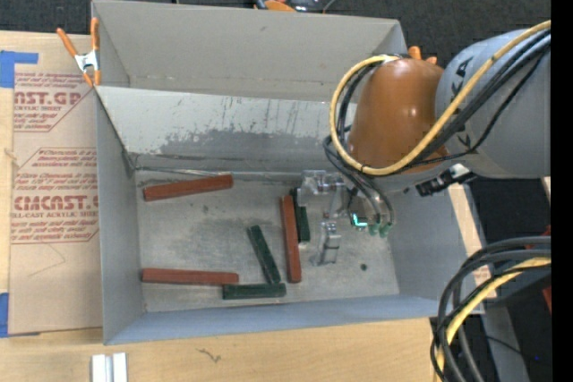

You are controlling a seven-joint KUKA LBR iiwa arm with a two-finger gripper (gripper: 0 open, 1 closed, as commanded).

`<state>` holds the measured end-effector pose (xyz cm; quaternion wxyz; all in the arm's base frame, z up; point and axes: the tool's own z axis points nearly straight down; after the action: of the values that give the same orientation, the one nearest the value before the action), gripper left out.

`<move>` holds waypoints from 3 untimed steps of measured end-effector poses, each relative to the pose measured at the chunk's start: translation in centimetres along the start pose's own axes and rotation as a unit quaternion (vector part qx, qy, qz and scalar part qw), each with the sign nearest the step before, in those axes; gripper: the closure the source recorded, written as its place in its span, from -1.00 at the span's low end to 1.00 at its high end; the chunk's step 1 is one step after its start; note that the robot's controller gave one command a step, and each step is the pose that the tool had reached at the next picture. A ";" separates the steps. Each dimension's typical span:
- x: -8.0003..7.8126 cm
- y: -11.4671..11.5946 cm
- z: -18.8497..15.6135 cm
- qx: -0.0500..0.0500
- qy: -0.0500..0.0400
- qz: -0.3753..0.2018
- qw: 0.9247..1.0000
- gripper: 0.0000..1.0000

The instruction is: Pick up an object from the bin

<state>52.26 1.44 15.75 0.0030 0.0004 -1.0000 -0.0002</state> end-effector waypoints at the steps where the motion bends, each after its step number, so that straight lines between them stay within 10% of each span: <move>1: 0.7 6.3 8.9 0.000 -0.002 -0.094 0.996 -1.00; 2: 0.1 6.3 8.0 -0.001 -0.011 -0.093 0.996 1.00; 3: -3.5 6.1 1.3 -0.001 -0.006 0.098 0.995 1.00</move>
Offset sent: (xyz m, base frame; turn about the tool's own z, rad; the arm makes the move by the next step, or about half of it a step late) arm -0.0066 0.0610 -0.0875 -0.1856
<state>55.73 7.58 14.40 -0.0031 -0.0979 -0.9952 -0.0010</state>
